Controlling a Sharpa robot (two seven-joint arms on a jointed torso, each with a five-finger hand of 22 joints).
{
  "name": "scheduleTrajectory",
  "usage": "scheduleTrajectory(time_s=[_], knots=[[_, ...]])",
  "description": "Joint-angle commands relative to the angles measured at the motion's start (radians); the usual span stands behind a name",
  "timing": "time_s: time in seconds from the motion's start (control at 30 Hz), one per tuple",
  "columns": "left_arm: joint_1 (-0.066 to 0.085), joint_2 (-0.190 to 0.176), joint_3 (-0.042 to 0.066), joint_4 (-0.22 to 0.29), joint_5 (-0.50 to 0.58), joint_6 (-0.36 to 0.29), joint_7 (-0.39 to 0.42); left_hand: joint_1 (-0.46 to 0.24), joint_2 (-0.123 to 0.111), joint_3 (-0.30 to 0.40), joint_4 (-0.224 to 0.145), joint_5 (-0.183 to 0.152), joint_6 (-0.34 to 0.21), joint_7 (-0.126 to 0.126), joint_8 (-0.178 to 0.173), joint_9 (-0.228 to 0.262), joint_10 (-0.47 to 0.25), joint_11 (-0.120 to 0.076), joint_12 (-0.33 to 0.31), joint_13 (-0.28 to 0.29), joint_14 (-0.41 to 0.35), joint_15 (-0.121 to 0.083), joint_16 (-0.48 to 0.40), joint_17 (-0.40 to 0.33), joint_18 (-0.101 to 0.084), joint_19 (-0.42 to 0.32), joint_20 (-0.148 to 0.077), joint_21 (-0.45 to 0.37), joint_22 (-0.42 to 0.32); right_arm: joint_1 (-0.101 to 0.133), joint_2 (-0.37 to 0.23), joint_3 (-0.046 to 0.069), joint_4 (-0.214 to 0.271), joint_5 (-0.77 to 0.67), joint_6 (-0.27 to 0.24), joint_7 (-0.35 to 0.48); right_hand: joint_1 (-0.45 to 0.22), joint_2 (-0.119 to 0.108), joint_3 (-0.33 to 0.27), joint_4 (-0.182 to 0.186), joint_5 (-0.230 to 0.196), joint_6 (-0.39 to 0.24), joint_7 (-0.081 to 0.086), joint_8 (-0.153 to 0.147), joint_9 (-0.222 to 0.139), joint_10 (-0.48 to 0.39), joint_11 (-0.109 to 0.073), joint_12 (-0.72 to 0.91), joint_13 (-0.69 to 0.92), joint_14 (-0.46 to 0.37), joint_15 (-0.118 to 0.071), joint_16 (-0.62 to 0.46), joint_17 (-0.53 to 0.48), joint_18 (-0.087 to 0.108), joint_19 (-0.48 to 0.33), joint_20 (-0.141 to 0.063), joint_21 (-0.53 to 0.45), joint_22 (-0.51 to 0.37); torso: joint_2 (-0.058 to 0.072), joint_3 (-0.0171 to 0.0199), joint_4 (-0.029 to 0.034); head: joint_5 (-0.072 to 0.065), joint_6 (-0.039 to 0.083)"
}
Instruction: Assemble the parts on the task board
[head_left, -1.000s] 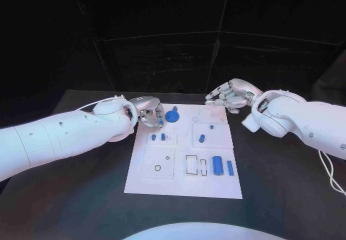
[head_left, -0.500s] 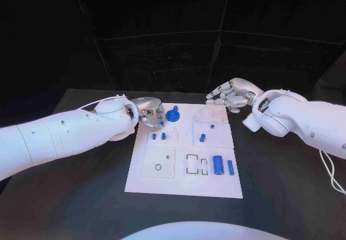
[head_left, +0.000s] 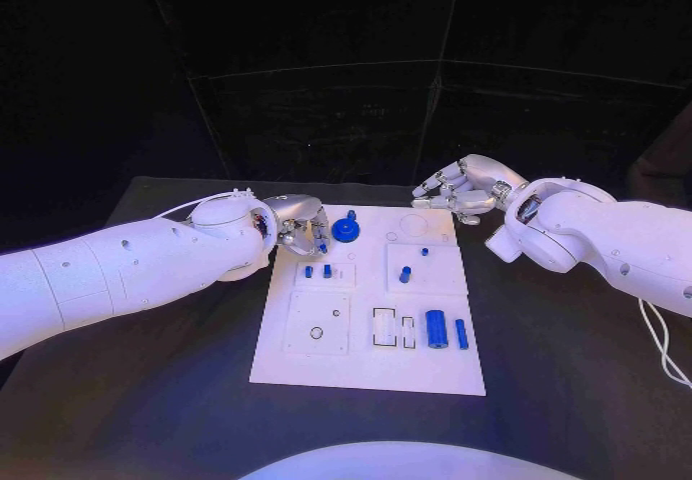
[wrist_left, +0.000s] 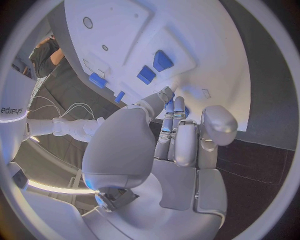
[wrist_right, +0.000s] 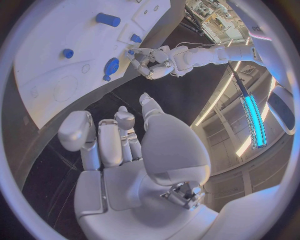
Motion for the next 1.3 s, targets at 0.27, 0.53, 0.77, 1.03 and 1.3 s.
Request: scheduleTrajectory(time_s=[0.27, 0.53, 0.77, 1.03, 1.3], knots=[[0.001, -0.001, 0.000, 0.000, 0.003, 0.028, -0.021, -0.007, 0.001, 0.000, -0.002, -0.002, 0.008, -0.003, -0.005, 0.000, 0.006, 0.000, -0.007, -0.002, 0.031, -0.004, -0.001, -0.002, -0.018, 0.008, -0.001, 0.005, 0.004, 0.002, 0.000, 0.001, 0.001, -0.001, 0.002, 0.007, 0.007, 0.001, -0.006, -0.002, 0.002, -0.008, -0.001, 0.005, -0.001, -0.008, 0.000, -0.006, -0.002, 0.029, -0.003, -0.005, 0.000, 0.014, -0.006, 0.003, -0.004, -0.002, 0.000, -0.0001, -0.0002, 0.001, -0.002], [0.000, 0.003, 0.000, -0.003, 0.004, 0.033, -0.019, -0.008, 0.000, -0.001, -0.002, -0.002, 0.008, -0.003, -0.005, 0.000, 0.006, 0.001, -0.008, -0.002, 0.031, -0.004, -0.002, -0.004, -0.018, 0.008, -0.001, 0.007, 0.006, 0.002, 0.002, 0.001, 0.000, -0.001, 0.002, 0.008, 0.007, 0.001, -0.006, -0.002, 0.002, -0.008, -0.001, 0.005, -0.001, -0.008, 0.000, -0.006, -0.002, 0.029, -0.003, -0.005, 0.000, 0.014, -0.006, 0.003, -0.004, -0.002, 0.000, 0.0002, -0.0001, 0.002, -0.003], [-0.001, 0.009, 0.000, -0.012, 0.017, 0.033, -0.024, -0.013, -0.008, -0.004, -0.004, -0.002, -0.004, 0.004, -0.020, -0.006, 0.003, 0.006, -0.020, -0.006, 0.030, -0.001, -0.003, -0.006, -0.019, 0.007, 0.000, 0.009, 0.010, 0.002, 0.002, 0.001, 0.001, -0.001, 0.002, 0.008, 0.007, 0.001, -0.006, -0.002, 0.002, -0.008, -0.001, 0.005, -0.001, -0.008, 0.000, -0.006, -0.002, 0.029, -0.003, -0.005, 0.000, 0.014, -0.006, 0.003, -0.004, -0.002, 0.001, 0.0002, -0.0005, 0.001, -0.005], [-0.002, 0.012, 0.000, -0.015, 0.024, 0.032, -0.030, -0.019, -0.013, -0.008, -0.003, -0.002, -0.014, 0.009, -0.031, -0.010, 0.006, 0.009, -0.026, -0.008, 0.030, 0.001, -0.004, -0.010, -0.020, 0.007, 0.002, 0.012, 0.014, 0.002, 0.001, 0.001, 0.002, -0.001, 0.002, 0.007, 0.007, 0.001, -0.006, -0.002, 0.002, -0.008, -0.001, 0.005, -0.001, -0.008, 0.000, -0.006, -0.002, 0.029, -0.003, -0.005, 0.000, 0.014, -0.006, 0.003, -0.004, -0.002, 0.001, 0.0009, -0.0008, 0.000, -0.005], [-0.002, 0.014, 0.000, -0.019, 0.035, 0.040, -0.036, -0.021, -0.018, -0.011, -0.004, -0.002, -0.035, 0.015, -0.050, -0.018, 0.004, 0.013, -0.035, -0.010, 0.030, 0.005, -0.005, -0.013, -0.020, 0.005, 0.005, 0.012, 0.016, 0.002, 0.000, 0.001, 0.004, -0.001, 0.002, 0.006, 0.007, 0.001, -0.006, -0.002, 0.002, -0.008, -0.001, 0.005, -0.001, -0.008, 0.000, -0.006, -0.002, 0.029, -0.003, -0.005, 0.000, 0.014, -0.006, 0.003, -0.004, -0.002, 0.000, 0.0008, -0.0002, -0.002, -0.006]])
